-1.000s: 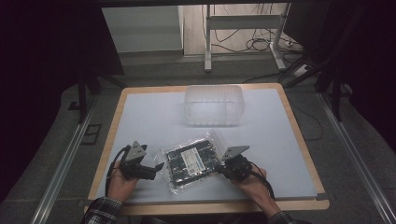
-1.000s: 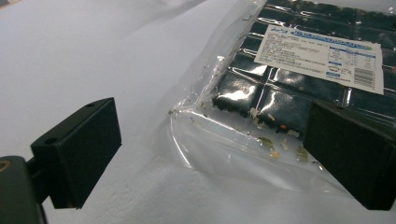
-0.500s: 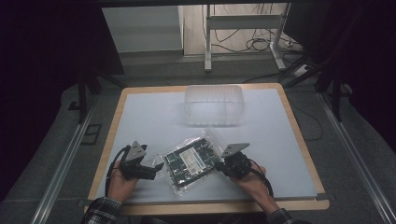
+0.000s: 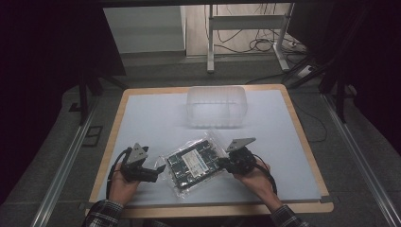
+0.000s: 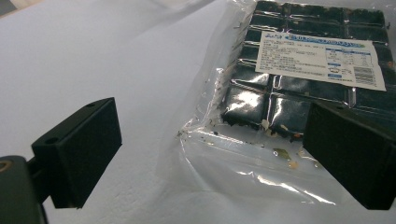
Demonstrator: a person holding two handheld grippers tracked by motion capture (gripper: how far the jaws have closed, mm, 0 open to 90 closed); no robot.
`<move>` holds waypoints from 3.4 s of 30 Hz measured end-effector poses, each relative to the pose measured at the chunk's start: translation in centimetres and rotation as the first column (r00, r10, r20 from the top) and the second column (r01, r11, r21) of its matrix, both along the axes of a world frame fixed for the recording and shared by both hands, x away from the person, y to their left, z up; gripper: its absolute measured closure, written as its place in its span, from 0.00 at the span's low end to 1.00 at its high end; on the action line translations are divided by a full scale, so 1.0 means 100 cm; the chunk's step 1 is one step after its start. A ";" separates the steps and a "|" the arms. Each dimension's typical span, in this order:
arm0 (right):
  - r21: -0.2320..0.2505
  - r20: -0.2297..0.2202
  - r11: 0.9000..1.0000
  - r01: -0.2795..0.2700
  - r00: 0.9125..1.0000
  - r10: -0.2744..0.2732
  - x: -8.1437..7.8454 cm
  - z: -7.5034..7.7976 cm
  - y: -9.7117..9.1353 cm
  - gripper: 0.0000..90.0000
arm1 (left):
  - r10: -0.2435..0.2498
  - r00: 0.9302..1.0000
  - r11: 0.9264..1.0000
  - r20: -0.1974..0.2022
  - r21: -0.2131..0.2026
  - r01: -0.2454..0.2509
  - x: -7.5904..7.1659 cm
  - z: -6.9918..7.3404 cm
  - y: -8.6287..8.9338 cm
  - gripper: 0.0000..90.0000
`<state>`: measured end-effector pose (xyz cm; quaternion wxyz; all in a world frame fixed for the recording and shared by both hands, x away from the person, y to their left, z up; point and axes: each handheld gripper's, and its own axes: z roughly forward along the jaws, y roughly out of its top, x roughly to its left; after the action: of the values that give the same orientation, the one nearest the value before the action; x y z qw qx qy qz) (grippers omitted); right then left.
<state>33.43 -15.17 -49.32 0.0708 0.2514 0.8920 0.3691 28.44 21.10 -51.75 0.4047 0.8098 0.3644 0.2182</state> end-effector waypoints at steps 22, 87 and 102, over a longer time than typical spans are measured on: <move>0.015 0.016 0.996 0.093 0.996 -0.093 0.034 0.016 -0.005 0.69 | -0.003 1.000 1.000 0.002 0.013 0.003 0.000 0.000 -0.001 0.04; -0.032 -0.083 0.994 0.108 0.990 -0.110 0.043 -0.022 -0.006 0.99 | -0.013 1.000 1.000 0.011 0.020 0.012 -0.001 0.000 -0.002 0.04; 0.057 -0.095 0.991 0.123 0.989 -0.117 0.038 0.006 -0.013 0.99 | -0.005 1.000 1.000 0.027 0.016 0.004 -0.002 0.001 -0.001 0.04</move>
<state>37.22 -16.43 -48.68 0.0441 0.3233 0.8656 0.3800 28.21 20.98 -51.62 0.4037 0.8108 0.3554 0.2309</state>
